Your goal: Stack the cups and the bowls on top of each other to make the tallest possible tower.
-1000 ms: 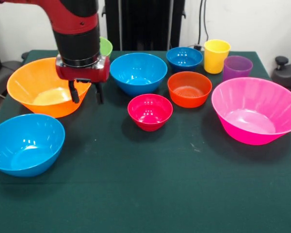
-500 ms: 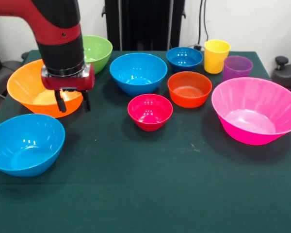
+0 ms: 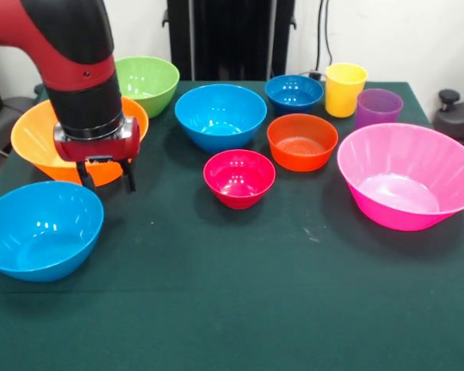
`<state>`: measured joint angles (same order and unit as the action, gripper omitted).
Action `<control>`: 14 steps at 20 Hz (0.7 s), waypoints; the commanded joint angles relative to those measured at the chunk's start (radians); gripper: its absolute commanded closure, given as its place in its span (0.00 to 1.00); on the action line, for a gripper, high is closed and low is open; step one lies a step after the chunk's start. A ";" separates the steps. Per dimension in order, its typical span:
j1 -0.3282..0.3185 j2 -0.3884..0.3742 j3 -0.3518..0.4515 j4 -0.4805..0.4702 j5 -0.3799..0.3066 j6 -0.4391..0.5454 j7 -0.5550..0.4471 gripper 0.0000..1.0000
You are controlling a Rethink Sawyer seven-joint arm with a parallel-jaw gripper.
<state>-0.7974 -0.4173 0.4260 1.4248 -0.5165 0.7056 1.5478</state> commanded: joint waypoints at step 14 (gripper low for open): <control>-0.001 -0.004 0.112 -0.105 -0.074 0.203 -0.354 0.00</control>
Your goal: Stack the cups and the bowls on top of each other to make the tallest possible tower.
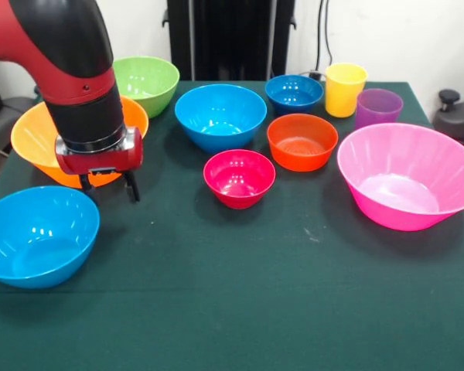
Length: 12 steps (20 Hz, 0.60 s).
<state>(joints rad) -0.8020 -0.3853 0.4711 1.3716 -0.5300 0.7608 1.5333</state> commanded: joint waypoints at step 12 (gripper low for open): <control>0.012 -0.232 0.074 0.081 -0.025 0.252 -0.261 0.00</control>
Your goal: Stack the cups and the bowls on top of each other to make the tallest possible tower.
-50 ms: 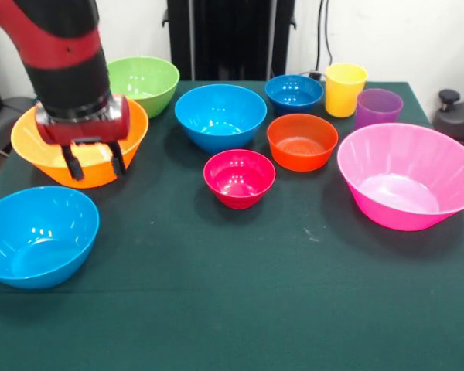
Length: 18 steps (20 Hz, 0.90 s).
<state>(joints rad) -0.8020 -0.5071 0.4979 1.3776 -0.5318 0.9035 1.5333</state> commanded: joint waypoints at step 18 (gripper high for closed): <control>0.004 -0.031 0.107 0.038 -0.052 0.080 -0.337 0.00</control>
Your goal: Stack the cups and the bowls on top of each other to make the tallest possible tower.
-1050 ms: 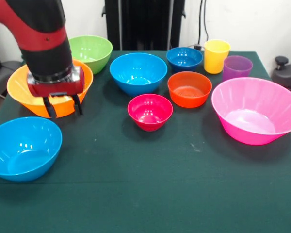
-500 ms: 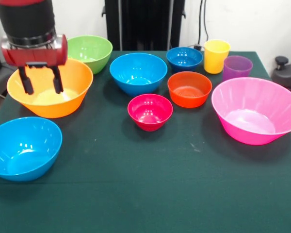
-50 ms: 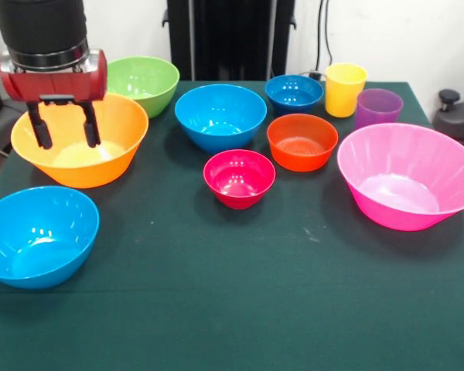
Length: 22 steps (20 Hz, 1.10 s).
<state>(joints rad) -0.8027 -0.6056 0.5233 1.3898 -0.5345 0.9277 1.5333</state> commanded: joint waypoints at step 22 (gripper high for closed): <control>-0.006 0.185 0.144 -0.073 -0.104 0.086 -0.539 0.00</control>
<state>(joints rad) -0.8174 -0.5028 0.6429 1.3760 -0.5462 0.9279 1.3193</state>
